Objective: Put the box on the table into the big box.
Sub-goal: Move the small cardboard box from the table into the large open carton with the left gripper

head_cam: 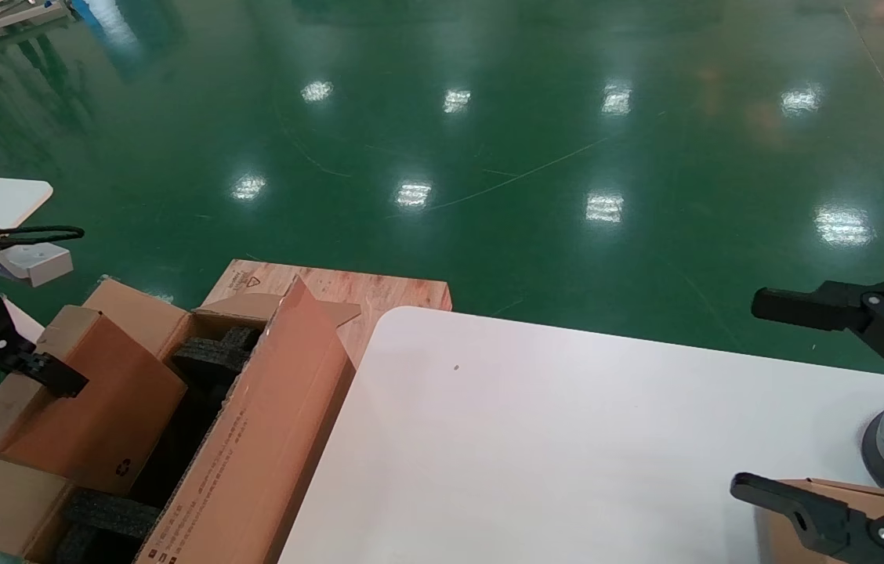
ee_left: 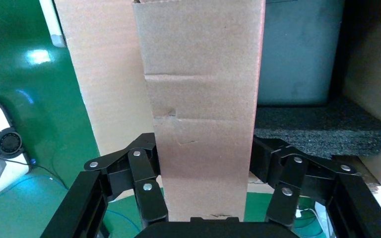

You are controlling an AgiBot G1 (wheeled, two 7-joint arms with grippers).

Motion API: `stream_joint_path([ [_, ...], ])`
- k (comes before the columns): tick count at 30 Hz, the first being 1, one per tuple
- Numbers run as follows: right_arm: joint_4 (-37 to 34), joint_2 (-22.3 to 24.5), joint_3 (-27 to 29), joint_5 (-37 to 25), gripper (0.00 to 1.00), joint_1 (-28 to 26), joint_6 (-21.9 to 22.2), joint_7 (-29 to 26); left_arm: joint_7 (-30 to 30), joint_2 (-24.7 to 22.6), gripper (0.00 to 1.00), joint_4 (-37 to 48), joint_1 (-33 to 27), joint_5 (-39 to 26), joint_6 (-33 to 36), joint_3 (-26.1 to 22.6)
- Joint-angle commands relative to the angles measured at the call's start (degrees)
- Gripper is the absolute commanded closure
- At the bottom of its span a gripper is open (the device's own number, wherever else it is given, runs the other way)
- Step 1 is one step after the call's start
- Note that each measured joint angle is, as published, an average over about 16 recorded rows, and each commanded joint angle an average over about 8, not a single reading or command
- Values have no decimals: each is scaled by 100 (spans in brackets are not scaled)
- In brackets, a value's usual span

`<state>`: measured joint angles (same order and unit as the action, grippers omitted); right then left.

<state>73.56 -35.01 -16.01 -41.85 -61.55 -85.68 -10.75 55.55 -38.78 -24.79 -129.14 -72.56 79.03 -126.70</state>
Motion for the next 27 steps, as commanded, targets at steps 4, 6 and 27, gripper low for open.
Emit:
stream_joint_path([
  [4, 0, 0, 0, 0, 0, 0, 0, 0, 39, -95, 100, 58, 225, -8, -147, 16],
  [6, 0, 0, 0, 0, 0, 0, 0, 0, 74, -143, 100, 80, 340, -7, -219, 29],
  [27, 0, 0, 0, 0, 0, 0, 0, 0, 612, -555, 100, 318, 1373, 24, -597, 115],
])
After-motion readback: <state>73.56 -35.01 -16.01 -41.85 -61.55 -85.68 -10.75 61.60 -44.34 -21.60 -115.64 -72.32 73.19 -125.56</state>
